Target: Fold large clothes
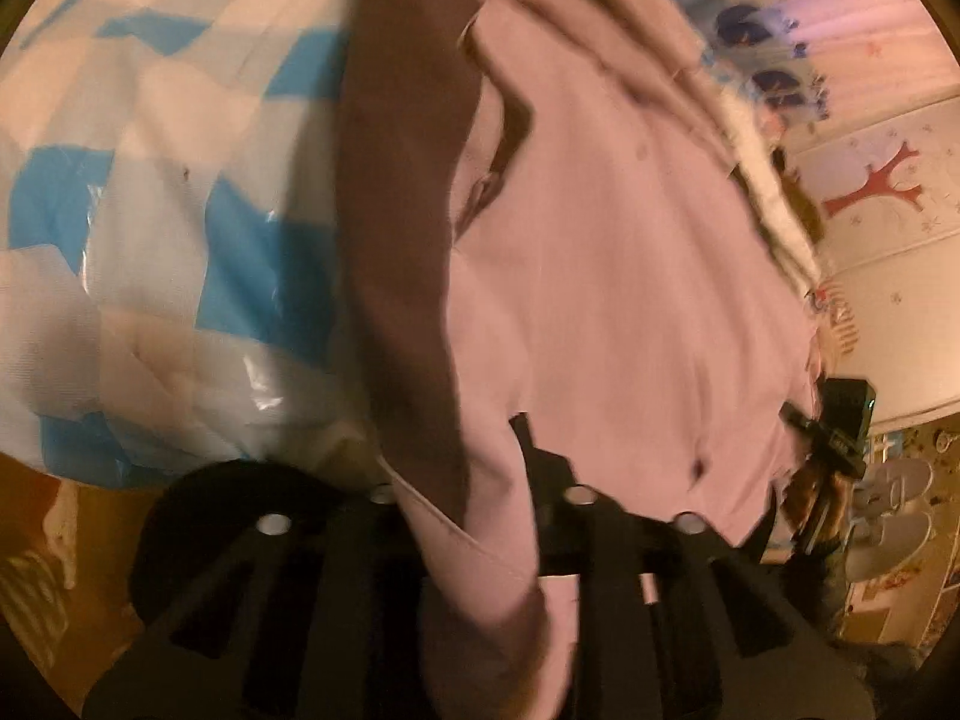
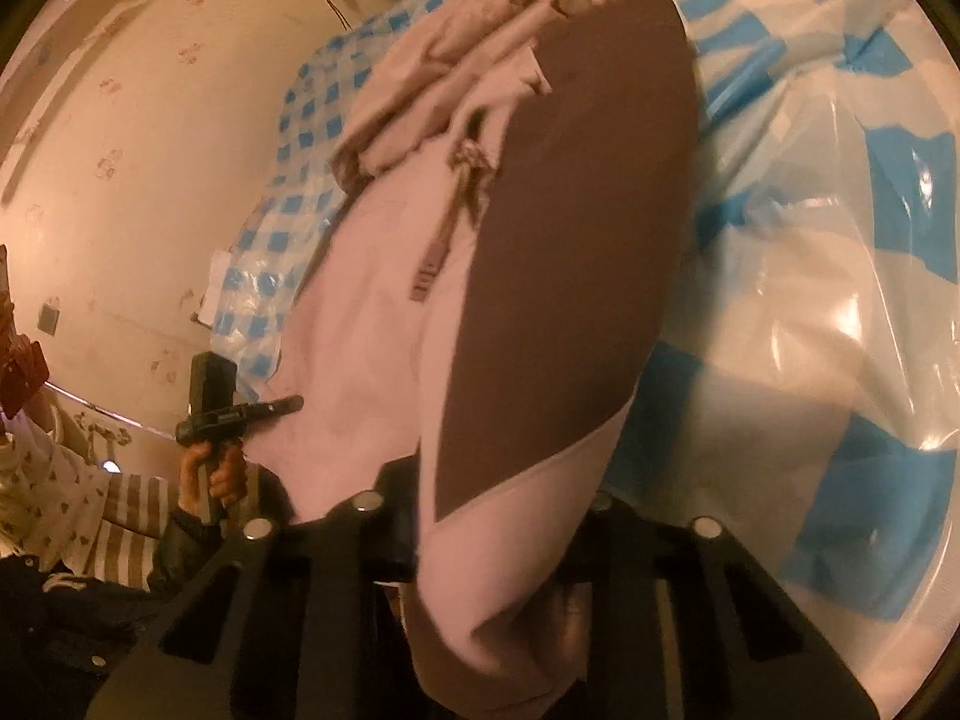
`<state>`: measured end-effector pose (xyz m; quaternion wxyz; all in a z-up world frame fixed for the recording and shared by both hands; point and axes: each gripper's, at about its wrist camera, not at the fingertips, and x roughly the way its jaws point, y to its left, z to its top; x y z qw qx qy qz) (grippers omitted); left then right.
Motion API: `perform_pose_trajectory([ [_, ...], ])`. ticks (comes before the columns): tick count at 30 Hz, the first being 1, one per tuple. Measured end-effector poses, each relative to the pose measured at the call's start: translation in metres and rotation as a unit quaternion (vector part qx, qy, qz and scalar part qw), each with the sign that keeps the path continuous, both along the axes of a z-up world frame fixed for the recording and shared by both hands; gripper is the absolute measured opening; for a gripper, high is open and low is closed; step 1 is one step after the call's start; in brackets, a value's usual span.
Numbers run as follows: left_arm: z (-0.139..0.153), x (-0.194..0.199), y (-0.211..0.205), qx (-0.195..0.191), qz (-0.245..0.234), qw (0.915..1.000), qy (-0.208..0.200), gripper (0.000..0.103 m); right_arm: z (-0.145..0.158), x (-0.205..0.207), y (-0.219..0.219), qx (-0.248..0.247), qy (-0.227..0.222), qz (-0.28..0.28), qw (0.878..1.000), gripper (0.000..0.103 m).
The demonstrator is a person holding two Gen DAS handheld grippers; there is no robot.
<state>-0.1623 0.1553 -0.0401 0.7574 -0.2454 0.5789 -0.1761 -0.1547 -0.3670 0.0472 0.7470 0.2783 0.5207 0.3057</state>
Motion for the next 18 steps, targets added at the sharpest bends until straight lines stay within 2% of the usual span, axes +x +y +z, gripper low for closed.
perform_pose_trajectory([
  [1,0.010,-0.002,-0.004,0.004,0.000,0.9998,-0.018,0.010,0.007,-0.002,0.001,0.013,-0.011,-0.004,1.000,0.023],
  [4,0.049,-0.011,-0.006,-0.032,0.008,0.9971,-0.069,0.009,0.030,-0.010,0.007,0.050,-0.049,-0.008,0.998,0.022],
  [6,0.079,-0.018,-0.008,-0.041,0.006,0.9939,-0.103,0.009,0.045,-0.017,0.010,0.070,-0.074,-0.007,0.995,0.021],
  [9,0.110,-0.033,-0.006,-0.054,-0.001,0.9897,-0.133,0.009,0.061,-0.035,0.003,0.103,-0.102,-0.010,0.989,0.021],
  [14,0.123,-0.066,0.016,-0.095,0.009,0.9860,-0.136,0.009,0.060,-0.075,-0.029,0.148,-0.107,-0.039,0.982,0.021],
  [18,0.098,-0.091,0.027,-0.122,0.019,0.9860,-0.112,0.009,0.046,-0.104,-0.041,0.170,-0.096,-0.050,0.979,0.021],
])
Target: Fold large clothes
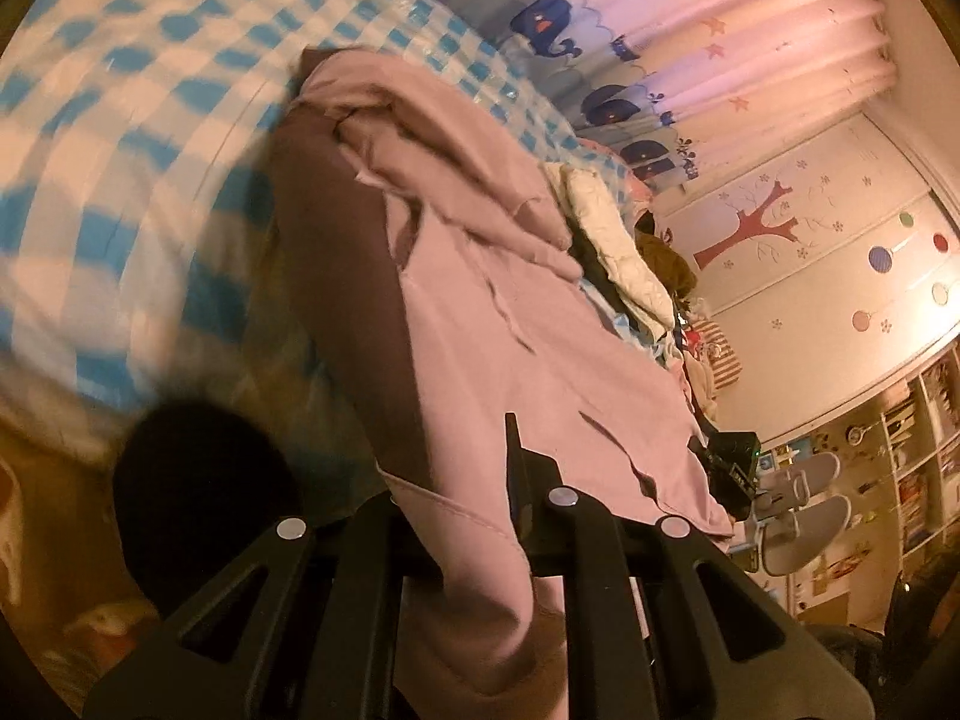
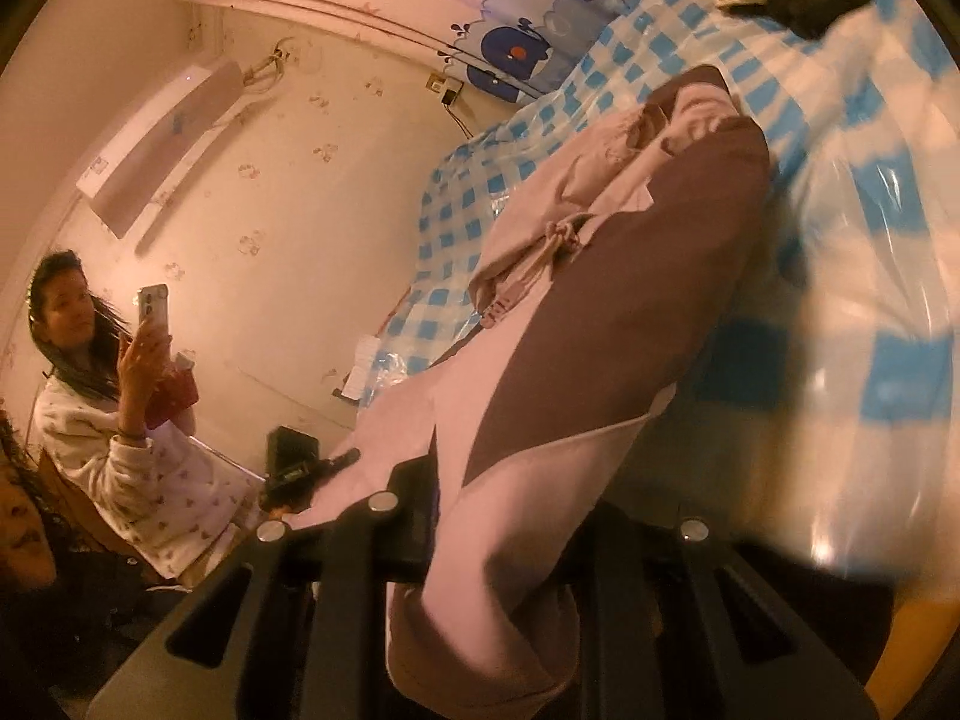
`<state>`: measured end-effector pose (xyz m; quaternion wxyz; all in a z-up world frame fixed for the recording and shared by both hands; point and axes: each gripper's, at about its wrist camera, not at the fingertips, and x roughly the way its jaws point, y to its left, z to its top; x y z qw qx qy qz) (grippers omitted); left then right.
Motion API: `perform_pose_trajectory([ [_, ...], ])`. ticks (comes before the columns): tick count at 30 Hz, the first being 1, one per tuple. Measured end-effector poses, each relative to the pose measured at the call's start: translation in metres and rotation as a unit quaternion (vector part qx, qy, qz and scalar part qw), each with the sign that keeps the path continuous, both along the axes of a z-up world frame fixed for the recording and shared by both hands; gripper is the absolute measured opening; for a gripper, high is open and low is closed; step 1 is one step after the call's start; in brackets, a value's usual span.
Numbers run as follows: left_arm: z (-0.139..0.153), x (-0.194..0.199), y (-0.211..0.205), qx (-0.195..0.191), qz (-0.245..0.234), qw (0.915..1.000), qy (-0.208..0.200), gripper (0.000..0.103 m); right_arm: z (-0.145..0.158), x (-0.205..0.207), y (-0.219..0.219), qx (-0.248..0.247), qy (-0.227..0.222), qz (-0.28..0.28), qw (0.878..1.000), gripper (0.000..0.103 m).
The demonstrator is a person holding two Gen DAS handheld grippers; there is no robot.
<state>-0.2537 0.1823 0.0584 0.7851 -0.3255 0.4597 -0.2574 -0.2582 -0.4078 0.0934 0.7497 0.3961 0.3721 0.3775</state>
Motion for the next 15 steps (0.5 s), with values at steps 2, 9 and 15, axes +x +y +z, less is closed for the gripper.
perform_pose_trajectory([
  [2,-0.016,-0.004,0.005,-0.015,0.004,0.9997,0.017,0.009,-0.007,-0.005,-0.002,0.009,0.006,0.000,1.000,0.021],
  [9,0.013,0.031,0.008,-0.050,0.007,0.9984,-0.025,0.010,0.025,0.023,-0.005,0.041,-0.027,-0.005,0.999,0.021],
  [15,0.070,0.114,0.002,-0.058,0.014,0.9947,-0.084,0.010,0.074,0.103,0.004,0.043,-0.064,-0.017,0.997,0.021],
])
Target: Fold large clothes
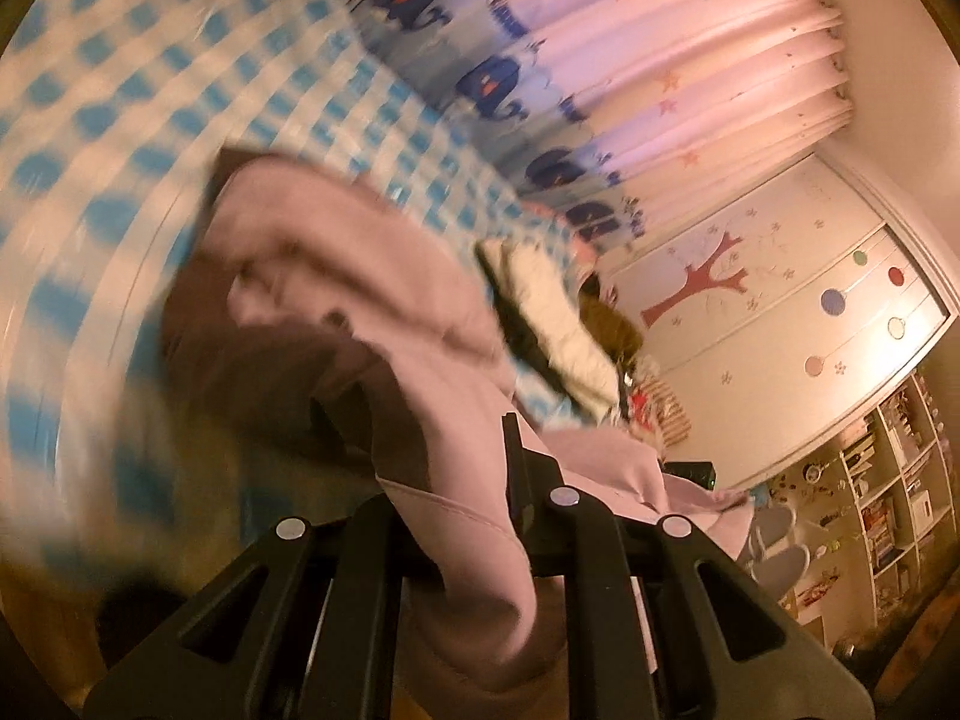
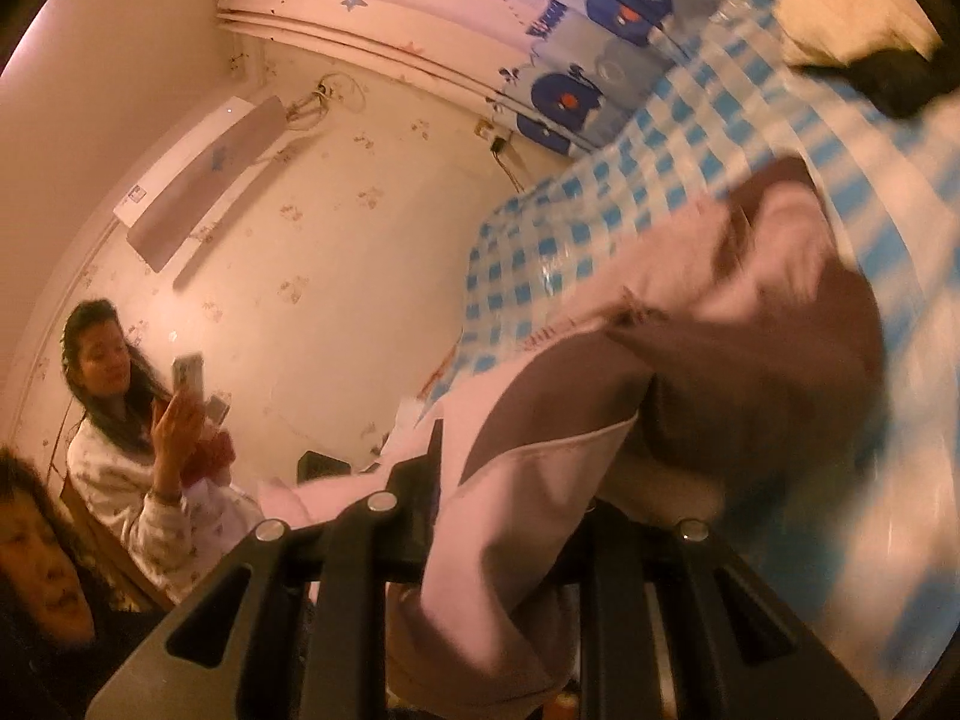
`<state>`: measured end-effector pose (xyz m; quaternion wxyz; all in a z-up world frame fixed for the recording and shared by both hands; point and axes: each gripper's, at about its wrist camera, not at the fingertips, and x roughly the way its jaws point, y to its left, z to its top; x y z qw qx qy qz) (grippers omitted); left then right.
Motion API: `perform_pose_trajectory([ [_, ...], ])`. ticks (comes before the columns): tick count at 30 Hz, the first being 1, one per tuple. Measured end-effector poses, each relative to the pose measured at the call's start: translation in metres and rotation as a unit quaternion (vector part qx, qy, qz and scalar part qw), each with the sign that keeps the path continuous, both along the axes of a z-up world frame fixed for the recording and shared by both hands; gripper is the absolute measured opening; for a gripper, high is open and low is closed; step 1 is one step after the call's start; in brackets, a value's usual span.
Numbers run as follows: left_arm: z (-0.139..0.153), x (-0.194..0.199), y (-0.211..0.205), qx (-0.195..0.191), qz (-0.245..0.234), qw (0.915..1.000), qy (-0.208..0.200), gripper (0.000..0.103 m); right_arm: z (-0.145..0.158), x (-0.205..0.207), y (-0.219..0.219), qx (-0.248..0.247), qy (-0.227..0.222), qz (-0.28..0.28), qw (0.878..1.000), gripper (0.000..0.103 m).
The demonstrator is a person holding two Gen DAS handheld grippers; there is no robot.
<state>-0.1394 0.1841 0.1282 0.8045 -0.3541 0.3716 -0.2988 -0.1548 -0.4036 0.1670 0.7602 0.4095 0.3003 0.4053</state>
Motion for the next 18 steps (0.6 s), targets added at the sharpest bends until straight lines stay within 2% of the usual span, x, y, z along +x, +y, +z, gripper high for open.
perform_pose_trajectory([
  [4,0.016,0.076,0.002,-0.013,0.025,0.9996,-0.001,0.010,0.017,0.072,0.006,0.000,0.002,-0.021,1.000,0.021],
  [9,0.020,0.177,0.002,-0.011,0.058,0.9981,0.015,0.011,0.012,0.165,0.007,0.001,0.035,-0.059,0.998,0.021],
  [13,0.005,0.244,-0.008,0.014,0.076,0.9964,0.034,0.011,-0.012,0.240,0.013,-0.019,0.079,-0.084,0.993,0.021],
  [18,-0.034,0.313,-0.016,0.044,0.096,0.9923,0.065,0.012,-0.067,0.310,0.012,-0.018,0.156,-0.103,0.982,0.023],
])
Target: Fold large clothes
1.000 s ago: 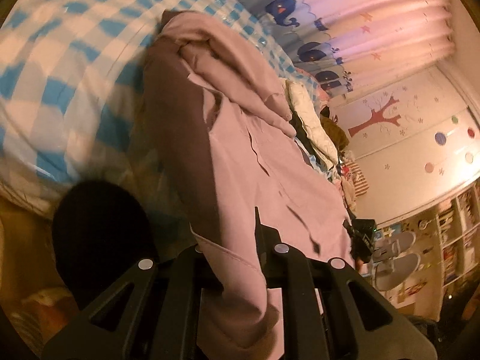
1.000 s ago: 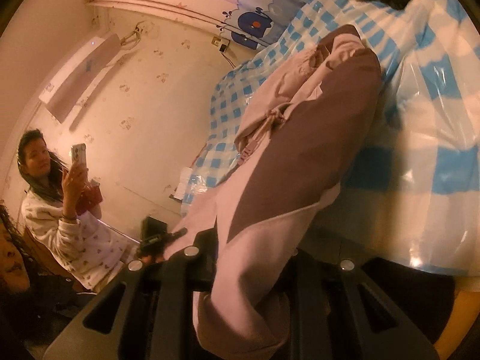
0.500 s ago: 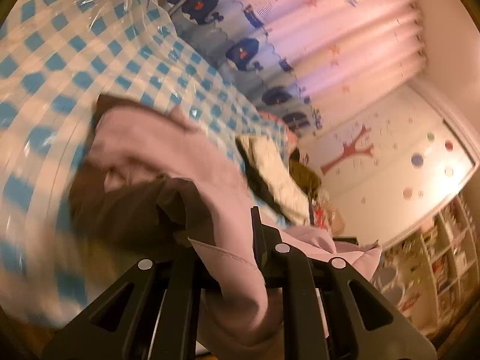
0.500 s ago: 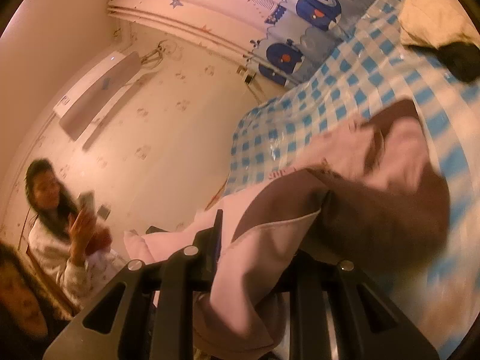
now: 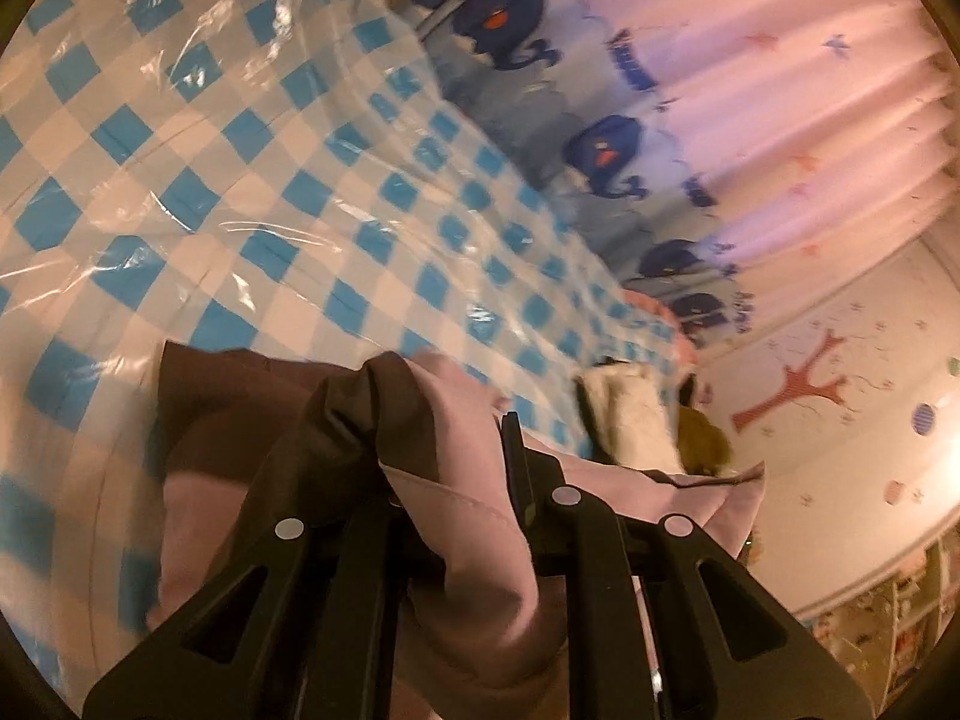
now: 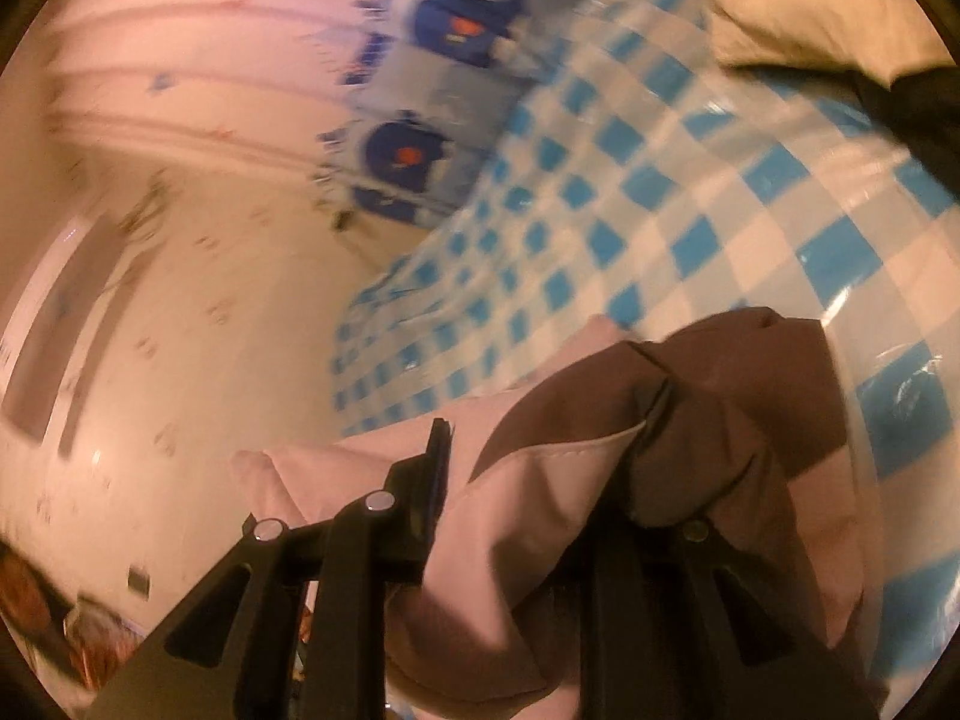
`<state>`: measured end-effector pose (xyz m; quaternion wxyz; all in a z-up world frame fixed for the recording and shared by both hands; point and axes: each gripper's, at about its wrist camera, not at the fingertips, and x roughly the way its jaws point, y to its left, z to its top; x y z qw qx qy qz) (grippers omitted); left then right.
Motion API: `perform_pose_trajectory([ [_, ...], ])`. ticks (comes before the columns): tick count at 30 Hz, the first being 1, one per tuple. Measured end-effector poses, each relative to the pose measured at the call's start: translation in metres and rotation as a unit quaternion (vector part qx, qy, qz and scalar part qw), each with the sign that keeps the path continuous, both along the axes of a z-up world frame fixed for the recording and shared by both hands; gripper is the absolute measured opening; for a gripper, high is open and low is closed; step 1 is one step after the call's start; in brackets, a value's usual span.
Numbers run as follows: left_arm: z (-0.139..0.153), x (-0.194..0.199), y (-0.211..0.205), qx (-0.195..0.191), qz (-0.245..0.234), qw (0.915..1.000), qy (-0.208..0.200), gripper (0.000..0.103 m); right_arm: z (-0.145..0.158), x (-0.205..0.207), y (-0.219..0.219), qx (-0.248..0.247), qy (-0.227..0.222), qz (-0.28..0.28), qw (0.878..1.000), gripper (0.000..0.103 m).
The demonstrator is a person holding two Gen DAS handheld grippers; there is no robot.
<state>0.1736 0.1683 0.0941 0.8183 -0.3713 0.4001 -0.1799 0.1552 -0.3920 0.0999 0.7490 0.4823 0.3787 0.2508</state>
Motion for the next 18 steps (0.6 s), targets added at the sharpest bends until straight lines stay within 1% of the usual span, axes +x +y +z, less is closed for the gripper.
perform_pose_trajectory([
  [1,-0.010,0.011,-0.002,0.005,0.005,0.9999,0.008,0.012,-0.014,0.014,0.000,0.004,0.021,-0.004,1.000,0.023],
  [3,-0.029,0.030,-0.005,0.015,0.012,0.9996,0.023,0.014,-0.036,0.031,-0.001,0.013,0.048,-0.011,0.999,0.024],
  [5,-0.045,0.042,-0.005,0.013,0.018,0.9992,0.033,0.015,-0.052,0.044,-0.002,0.023,0.071,-0.010,0.997,0.025],
  [7,-0.058,0.049,-0.003,0.005,0.025,0.9989,0.040,0.016,-0.065,0.055,-0.008,0.044,0.094,-0.006,0.995,0.026],
  [8,-0.062,0.051,-0.003,0.001,0.027,0.9987,0.043,0.016,-0.068,0.057,-0.009,0.054,0.100,-0.002,0.994,0.029],
  [10,-0.071,0.057,0.001,-0.010,0.027,0.9981,0.055,0.016,-0.069,0.061,-0.015,0.092,0.106,0.012,0.990,0.041],
  [11,-0.073,0.058,0.003,-0.018,0.026,0.9977,0.060,0.016,-0.068,0.061,-0.017,0.103,0.108,0.018,0.989,0.044],
  [12,-0.074,0.061,0.006,-0.028,0.023,0.9972,0.066,0.016,-0.066,0.063,-0.020,0.121,0.114,0.027,0.986,0.050],
  [13,-0.072,0.062,0.007,-0.031,0.021,0.9970,0.068,0.017,-0.062,0.063,-0.024,0.130,0.115,0.031,0.984,0.052],
  [15,-0.064,0.066,0.007,-0.032,0.003,0.9968,0.074,0.017,-0.053,0.063,-0.028,0.125,0.116,0.035,0.985,0.054],
  [16,-0.060,0.068,0.006,-0.028,-0.003,0.9966,0.078,0.017,-0.048,0.062,-0.030,0.125,0.116,0.037,0.985,0.058],
  [18,-0.047,0.070,0.006,-0.014,-0.016,0.9966,0.080,0.017,-0.037,0.062,-0.035,0.122,0.111,0.035,0.986,0.060],
])
